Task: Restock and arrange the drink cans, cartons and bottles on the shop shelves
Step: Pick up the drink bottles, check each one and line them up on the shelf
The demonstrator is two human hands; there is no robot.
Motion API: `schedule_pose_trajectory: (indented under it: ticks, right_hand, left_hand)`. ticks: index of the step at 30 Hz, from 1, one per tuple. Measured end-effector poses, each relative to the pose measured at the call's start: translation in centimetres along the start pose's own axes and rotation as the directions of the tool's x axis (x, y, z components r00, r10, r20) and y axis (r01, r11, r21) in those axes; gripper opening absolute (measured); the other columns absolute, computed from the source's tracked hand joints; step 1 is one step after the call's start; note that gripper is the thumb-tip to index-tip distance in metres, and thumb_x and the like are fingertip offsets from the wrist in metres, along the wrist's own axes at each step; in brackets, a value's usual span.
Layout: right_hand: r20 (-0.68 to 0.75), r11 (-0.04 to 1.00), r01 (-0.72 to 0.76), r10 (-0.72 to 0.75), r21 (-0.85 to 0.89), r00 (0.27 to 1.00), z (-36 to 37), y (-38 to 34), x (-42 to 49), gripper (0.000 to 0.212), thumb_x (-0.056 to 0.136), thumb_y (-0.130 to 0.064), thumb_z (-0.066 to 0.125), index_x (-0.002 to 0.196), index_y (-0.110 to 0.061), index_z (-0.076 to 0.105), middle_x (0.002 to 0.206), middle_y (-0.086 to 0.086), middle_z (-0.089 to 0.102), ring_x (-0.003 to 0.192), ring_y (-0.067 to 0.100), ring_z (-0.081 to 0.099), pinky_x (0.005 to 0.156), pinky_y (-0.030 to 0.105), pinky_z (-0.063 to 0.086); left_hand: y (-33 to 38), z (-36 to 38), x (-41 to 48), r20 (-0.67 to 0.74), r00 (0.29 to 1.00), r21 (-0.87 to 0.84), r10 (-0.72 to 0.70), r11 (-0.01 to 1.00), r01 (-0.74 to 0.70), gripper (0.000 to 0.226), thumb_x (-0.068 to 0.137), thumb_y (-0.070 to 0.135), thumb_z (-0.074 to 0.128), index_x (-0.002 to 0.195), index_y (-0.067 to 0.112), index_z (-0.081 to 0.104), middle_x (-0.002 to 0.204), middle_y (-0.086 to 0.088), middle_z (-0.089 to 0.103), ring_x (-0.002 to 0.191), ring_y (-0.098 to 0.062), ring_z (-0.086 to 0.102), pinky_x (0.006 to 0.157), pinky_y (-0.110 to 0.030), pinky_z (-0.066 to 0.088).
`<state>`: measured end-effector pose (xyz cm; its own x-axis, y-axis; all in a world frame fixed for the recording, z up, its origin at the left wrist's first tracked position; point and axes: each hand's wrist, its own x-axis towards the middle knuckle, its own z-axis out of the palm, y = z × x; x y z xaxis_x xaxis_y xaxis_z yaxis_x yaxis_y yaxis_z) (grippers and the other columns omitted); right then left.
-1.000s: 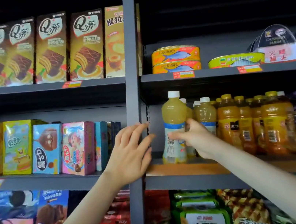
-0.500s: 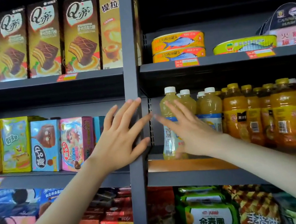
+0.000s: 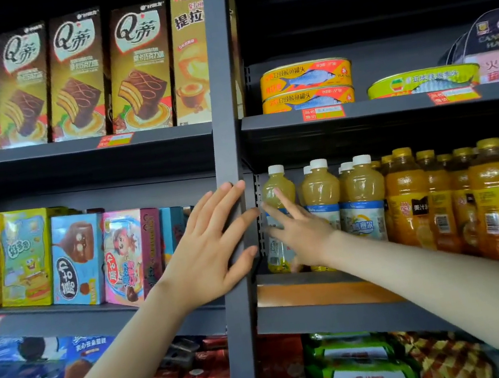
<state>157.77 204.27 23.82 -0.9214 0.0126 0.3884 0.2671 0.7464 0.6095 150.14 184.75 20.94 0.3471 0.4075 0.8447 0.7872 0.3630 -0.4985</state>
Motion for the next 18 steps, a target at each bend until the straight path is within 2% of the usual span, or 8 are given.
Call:
schedule_pose_trajectory:
  ticks: [5,11,15,18]
  right_hand:
    - [0.035,0.982,-0.079,0.086,-0.169,0.996,1.5,0.0,2.9,0.101,0.086,-0.057,0.06,0.155,-0.025,-0.006,0.158,0.003,-0.029,0.138,0.035,-0.036,0.115,0.047,-0.013]
    - [0.1,0.985,-0.099,0.113,-0.139,0.989,1.7,-0.2,6.1,0.103,0.089,-0.045,0.063,0.154,-0.013,-0.01,0.158,0.007,-0.028,0.14,0.032,-0.035,0.12,0.046,-0.001]
    - [0.153,0.963,-0.119,0.159,-0.241,0.975,2.7,-0.2,7.4,0.085,0.095,-0.012,0.052,0.154,-0.012,-0.01,0.158,0.013,-0.026,0.141,0.04,-0.029,0.12,0.046,0.016]
    - [0.193,0.974,-0.127,0.163,-0.186,0.968,2.4,0.7,6.7,0.09,0.091,-0.005,0.055,0.155,-0.014,-0.009,0.158,0.011,-0.026,0.145,0.032,-0.024,0.121,0.043,0.008]
  left_hand:
    - [-0.3,0.2,-0.3,-0.003,1.0,-0.022,0.014,1.0,-0.014,0.043,0.096,0.034,0.042,0.134,0.015,0.046,0.155,-0.018,0.027,0.147,-0.028,0.016,0.12,-0.042,0.015]
    - [-0.4,0.8,-0.4,-0.021,1.0,-0.056,0.003,0.998,-0.004,0.039,0.096,0.032,0.04,0.129,0.015,0.052,0.155,-0.017,0.026,0.148,-0.027,0.013,0.12,-0.043,0.014]
    - [-0.3,0.9,-0.3,-0.031,0.999,-0.112,-0.029,0.993,0.025,0.036,0.094,0.031,0.039,0.126,0.019,0.051,0.155,-0.015,0.025,0.148,-0.026,0.014,0.12,-0.046,0.014]
    - [-0.2,0.9,-0.3,-0.025,0.999,-0.11,-0.04,0.993,0.037,0.036,0.093,0.031,0.039,0.126,0.021,0.05,0.156,-0.014,0.024,0.148,-0.026,0.014,0.12,-0.046,0.012]
